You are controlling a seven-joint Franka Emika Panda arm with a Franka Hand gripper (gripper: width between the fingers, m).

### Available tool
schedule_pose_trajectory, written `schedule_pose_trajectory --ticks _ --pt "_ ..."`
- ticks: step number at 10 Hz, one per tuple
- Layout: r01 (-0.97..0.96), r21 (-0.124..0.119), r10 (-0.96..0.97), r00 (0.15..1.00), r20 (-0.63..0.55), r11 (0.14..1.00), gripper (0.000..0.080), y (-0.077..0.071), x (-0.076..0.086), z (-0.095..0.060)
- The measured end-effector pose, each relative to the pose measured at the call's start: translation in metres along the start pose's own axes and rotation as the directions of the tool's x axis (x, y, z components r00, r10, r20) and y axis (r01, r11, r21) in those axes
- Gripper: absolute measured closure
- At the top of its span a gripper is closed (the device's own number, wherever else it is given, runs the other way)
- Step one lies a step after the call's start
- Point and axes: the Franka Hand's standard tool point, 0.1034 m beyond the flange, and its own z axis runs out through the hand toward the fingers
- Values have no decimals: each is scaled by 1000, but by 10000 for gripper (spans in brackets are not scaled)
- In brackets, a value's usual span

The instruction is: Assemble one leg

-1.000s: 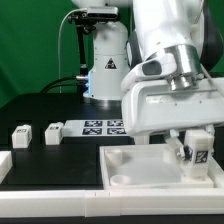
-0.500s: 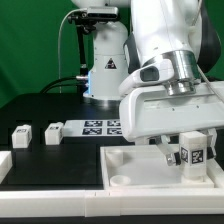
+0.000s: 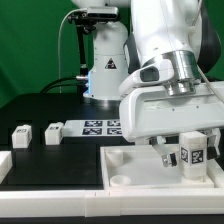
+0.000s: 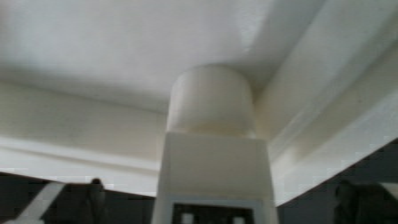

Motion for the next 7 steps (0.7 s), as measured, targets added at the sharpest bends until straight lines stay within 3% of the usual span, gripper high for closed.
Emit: schedule_pose_trajectory --ticks 7 --pt "-1 9 0 1000 24 1000 151 -2 1 0"
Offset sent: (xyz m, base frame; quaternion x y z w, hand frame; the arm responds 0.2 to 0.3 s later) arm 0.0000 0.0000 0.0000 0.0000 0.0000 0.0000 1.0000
